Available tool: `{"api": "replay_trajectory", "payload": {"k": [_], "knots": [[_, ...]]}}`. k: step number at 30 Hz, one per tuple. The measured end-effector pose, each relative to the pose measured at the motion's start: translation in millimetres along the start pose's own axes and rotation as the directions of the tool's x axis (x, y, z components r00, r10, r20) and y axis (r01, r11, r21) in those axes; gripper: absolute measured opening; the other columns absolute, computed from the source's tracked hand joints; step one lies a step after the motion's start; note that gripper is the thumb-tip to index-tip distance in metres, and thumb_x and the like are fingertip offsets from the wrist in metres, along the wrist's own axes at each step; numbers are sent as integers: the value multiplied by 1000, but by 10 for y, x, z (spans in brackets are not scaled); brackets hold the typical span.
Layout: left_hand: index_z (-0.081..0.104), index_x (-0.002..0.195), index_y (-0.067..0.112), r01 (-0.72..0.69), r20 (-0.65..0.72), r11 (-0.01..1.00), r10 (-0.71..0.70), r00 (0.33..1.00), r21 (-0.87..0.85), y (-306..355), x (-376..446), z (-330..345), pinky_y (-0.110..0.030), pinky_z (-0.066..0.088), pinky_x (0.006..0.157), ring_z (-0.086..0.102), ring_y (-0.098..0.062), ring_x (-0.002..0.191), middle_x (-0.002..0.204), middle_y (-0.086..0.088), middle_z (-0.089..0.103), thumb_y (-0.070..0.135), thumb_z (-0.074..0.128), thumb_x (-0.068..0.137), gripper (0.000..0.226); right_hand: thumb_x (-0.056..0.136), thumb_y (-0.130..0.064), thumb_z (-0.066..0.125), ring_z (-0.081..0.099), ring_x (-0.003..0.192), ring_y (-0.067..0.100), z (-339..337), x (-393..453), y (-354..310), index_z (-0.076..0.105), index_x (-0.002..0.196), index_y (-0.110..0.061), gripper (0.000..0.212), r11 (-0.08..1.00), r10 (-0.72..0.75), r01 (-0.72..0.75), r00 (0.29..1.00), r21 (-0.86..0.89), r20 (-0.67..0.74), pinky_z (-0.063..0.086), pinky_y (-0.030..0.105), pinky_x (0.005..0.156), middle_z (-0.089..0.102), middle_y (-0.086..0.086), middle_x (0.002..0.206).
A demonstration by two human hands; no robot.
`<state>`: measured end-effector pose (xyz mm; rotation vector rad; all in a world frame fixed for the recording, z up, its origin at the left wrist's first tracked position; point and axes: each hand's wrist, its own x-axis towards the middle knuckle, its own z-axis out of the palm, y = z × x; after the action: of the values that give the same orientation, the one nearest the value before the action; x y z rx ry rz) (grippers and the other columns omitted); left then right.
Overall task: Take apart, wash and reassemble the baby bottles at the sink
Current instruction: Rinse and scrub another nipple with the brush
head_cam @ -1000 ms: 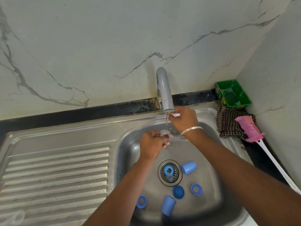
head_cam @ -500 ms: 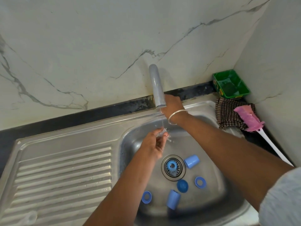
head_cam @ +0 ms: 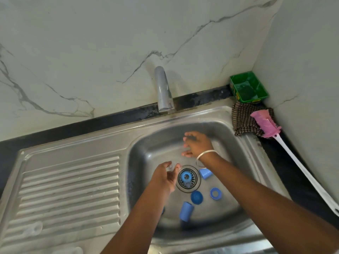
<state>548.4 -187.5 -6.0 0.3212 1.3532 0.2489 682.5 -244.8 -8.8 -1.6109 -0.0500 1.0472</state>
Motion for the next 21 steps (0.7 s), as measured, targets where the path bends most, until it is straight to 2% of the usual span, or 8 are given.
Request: {"api": "replay_trajectory", "payload": {"k": [2, 5, 8, 11, 14, 17, 19, 21], "knots": [[55, 92, -2, 10, -57, 1000, -9, 998, 17, -76, 38, -89, -23, 56, 51, 67, -19, 44, 100, -27, 67, 3, 56, 97, 7, 92, -9, 60, 69, 56, 32, -114, -124, 161, 63, 97, -20, 13, 999, 21, -22, 999, -23, -40, 55, 33, 58, 65, 14, 87], [59, 90, -6, -1, -91, 994, 11, 996, 109, -202, 37, -140, -24, 56, 42, 65, -18, 41, 80, -22, 64, -1, 57, 96, 8, 91, -10, 61, 71, 58, 30, -301, -300, 278, 66, 100, -21, 15, 997, -6, 0, 998, -80, -64, 58, 35, 59, 69, 16, 93], [62, 97, -6, -42, -92, 970, 66, 994, 241, -313, -35, -86, -23, 53, 38, 65, -17, 42, 79, -23, 66, -1, 61, 95, 5, 90, -12, 61, 70, 61, 25, -478, -376, 267, 67, 97, -23, 14, 992, -58, 46, 993, -121, -98, 58, 33, 54, 69, 12, 98], [60, 91, -3, -108, -6, 939, 116, 993, 327, -410, -146, 54, -21, 56, 45, 66, -15, 46, 82, -21, 69, 4, 64, 94, 9, 89, -21, 64, 69, 68, 18, -671, -403, 202, 70, 101, -19, 13, 911, -248, 177, 956, -373, -154, 57, 31, 69, 72, 3, 86], [61, 102, 2, -262, 110, 874, 238, 965, 409, -486, -237, 177, -23, 56, 49, 72, -16, 60, 89, -19, 70, 10, 68, 92, 15, 87, -21, 62, 65, 78, 26, -939, -444, 116, 72, 99, -20, 16, 658, -585, 281, 775, -698, -239, 50, 32, 73, 70, 6, 83], [58, 103, 6, -375, 216, 816, 309, 926, 440, -545, -308, 227, -24, 57, 57, 72, -23, 72, 83, -19, 63, 9, 71, 89, 20, 80, -23, 62, 56, 90, 37, -1210, -418, 30, 68, 110, -20, 31, 429, -783, 161, 556, -889, -278, 45, 40, 75, 62, 14, 97], [56, 99, 7, -432, 265, 792, 346, 900, 432, -592, -371, 252, -25, 58, 60, 68, -27, 77, 75, -17, 56, 7, 71, 89, 18, 80, -26, 62, 52, 99, 36, -1400, -396, -45, 62, 120, -23, 40, 412, -801, 20, 485, -911, -351, 44, 42, 76, 57, 15, 109], [57, 99, 7, -478, 295, 748, 380, 877, 459, -646, -401, 254, -26, 59, 63, 69, -26, 76, 70, -12, 57, 10, 71, 90, 17, 81, -27, 62, 51, 102, 37, -1572, -340, -83, 57, 123, -25, 43, 454, -762, -72, 485, -888, -429, 45, 44, 78, 54, 16, 114]]}}
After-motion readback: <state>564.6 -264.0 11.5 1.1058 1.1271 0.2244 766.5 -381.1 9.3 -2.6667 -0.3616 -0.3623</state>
